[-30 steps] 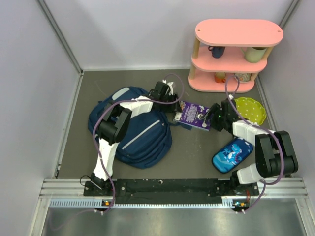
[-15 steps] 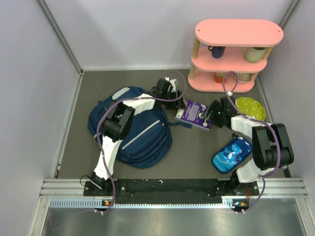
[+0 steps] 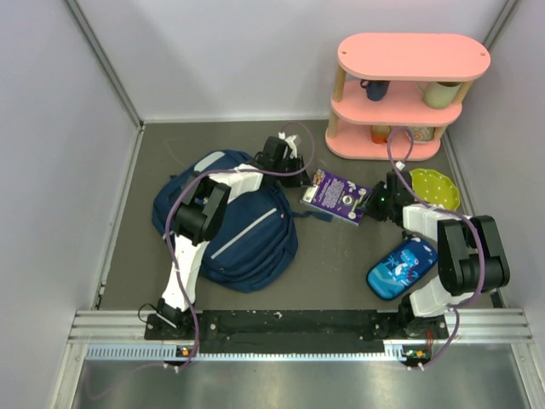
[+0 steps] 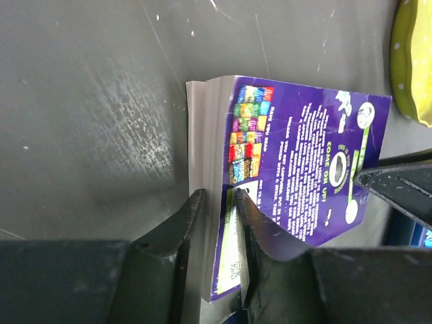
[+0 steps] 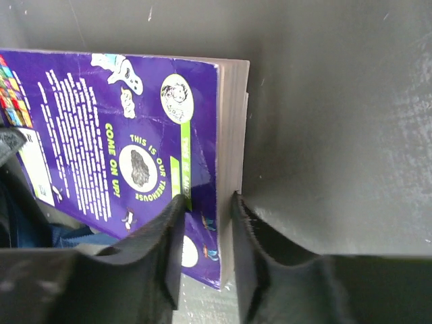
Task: Pack the student bag
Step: Pick up the book from the student bag.
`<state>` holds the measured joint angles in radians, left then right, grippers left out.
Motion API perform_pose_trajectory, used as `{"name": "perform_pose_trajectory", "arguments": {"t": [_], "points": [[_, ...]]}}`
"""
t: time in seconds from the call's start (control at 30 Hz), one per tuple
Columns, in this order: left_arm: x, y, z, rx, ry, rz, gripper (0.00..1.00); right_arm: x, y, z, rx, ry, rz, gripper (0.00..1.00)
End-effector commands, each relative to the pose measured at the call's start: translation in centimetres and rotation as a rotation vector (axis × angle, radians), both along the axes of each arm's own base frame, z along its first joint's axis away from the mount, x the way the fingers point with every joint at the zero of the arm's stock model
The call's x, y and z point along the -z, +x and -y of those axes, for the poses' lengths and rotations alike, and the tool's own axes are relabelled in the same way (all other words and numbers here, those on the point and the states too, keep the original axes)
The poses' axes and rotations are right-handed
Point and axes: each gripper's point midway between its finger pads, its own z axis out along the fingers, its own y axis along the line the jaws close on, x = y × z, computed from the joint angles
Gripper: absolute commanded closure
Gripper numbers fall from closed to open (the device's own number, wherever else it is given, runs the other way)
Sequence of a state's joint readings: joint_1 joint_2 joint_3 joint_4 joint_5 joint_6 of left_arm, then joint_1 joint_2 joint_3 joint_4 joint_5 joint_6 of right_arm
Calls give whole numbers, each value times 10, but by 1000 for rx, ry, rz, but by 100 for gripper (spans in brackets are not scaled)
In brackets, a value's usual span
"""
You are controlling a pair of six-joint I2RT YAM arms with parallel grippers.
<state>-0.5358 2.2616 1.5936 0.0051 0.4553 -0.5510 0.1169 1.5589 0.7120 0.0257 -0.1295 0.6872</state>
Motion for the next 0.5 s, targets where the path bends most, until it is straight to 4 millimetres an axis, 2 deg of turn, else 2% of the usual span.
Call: {"name": "perform_pose_trajectory", "arguments": {"t": [0.0, 0.13, 0.17, 0.2, 0.37, 0.47], "points": [[-69, -21, 34, 129, -163, 79, 77, -54, 14, -36, -130, 142, 195, 76], [-66, -24, 36, 137, -167, 62, 82, -64, 12, -42, -184, 153, 234, 97], [-65, -24, 36, 140, -169, 61, 83, -64, 12, -43, -194, 157, 234, 97], [-63, -25, 37, 144, -168, 56, 83, -62, 11, -43, -197, 155, 221, 92], [-62, -30, 42, 168, -178, 46, 88, -57, 12, -48, -219, 175, 211, 80], [-62, -32, 44, 185, -185, 42, 92, -51, 13, -48, -206, 178, 191, 75]]}}
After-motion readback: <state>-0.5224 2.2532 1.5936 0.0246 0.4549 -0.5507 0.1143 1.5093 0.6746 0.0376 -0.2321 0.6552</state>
